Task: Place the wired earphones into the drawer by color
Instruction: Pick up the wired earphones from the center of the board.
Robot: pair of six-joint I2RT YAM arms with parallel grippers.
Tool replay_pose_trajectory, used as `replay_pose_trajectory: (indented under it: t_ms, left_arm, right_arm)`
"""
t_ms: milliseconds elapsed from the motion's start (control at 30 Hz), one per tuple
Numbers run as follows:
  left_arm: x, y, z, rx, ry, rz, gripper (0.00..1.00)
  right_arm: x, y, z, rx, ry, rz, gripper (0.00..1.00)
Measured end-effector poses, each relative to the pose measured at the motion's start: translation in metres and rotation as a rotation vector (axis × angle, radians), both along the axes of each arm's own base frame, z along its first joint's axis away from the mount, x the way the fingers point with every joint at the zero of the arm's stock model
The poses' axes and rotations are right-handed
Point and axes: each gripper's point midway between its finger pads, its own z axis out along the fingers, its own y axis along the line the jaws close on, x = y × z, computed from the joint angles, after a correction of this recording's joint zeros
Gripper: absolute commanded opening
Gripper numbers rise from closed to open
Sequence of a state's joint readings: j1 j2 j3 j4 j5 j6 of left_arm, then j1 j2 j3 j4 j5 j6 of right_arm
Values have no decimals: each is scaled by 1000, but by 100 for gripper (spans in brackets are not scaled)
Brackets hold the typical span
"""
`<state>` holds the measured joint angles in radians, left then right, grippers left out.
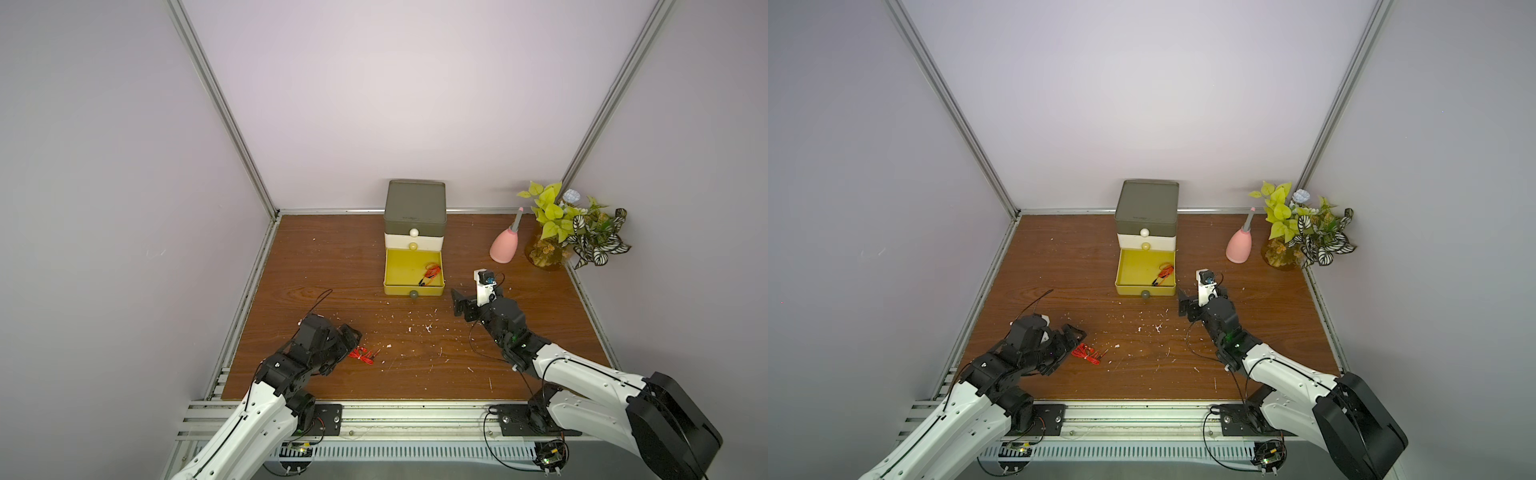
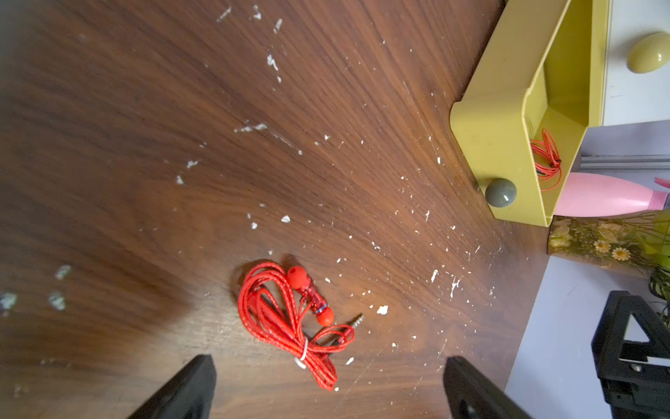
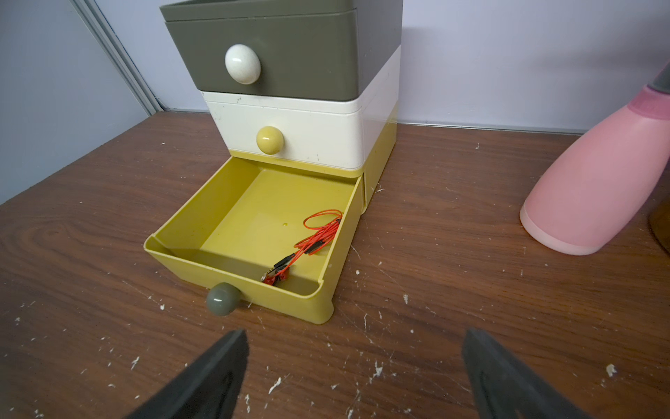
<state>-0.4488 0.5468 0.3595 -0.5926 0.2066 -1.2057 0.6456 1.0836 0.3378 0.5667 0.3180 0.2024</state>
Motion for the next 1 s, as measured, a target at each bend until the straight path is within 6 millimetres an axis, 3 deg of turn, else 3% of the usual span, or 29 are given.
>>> replay_pose_trajectory:
  t_ms: [1000]
  left_arm:
    - [1, -5, -27, 22, 73, -19, 76]
  right_arm:
    - [1, -2, 1, 7, -7, -6, 99]
